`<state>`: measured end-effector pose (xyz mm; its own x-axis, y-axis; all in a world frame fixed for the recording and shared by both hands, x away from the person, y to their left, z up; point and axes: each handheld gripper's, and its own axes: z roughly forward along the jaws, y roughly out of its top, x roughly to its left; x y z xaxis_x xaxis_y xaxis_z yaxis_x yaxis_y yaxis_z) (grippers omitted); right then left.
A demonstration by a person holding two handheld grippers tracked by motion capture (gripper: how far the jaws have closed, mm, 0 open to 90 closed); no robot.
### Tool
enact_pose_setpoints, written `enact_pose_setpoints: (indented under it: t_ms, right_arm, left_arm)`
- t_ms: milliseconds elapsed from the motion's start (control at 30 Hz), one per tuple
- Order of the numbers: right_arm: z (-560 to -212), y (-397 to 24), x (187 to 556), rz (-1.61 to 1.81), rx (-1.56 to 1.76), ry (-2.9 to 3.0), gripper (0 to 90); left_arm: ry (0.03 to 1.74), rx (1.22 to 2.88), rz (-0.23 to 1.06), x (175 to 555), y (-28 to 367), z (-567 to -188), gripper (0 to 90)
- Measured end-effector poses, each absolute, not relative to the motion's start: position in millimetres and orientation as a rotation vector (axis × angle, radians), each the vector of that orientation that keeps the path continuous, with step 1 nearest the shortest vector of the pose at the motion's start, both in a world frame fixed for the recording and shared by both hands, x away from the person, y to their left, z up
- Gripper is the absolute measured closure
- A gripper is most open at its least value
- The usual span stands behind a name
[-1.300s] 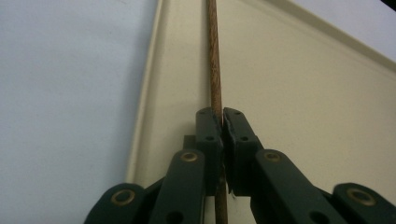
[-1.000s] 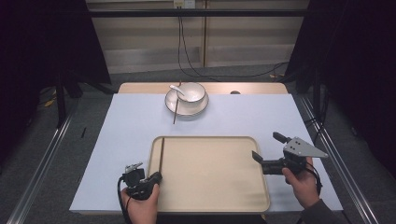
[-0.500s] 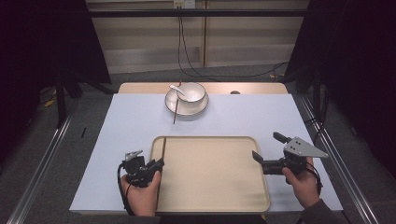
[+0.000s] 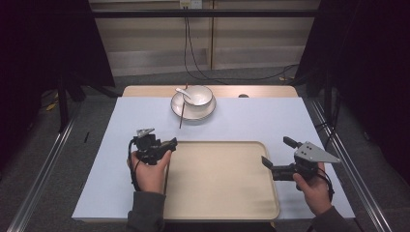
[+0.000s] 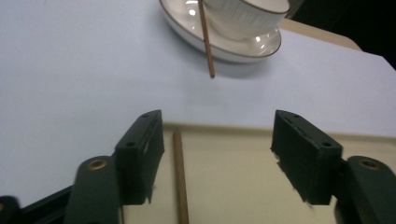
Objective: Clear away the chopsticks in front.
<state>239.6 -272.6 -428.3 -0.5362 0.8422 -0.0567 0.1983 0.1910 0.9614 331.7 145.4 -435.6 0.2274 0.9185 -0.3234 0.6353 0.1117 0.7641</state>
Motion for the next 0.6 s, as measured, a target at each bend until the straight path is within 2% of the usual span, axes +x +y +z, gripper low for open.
enact_pose_setpoints:
  t_ms: [267,600]
  right_arm:
    - [-428.2,-272.9,239.4,1.370,0.973,1.868,0.0]
    - [-428.1,-273.2,239.4,1.369,0.967,1.873,0.0]
  left_arm:
    - [1.415,1.639,0.441,371.6,138.2,-426.0,23.8]
    - [1.360,1.680,0.466,415.0,125.6,-422.4,19.1]
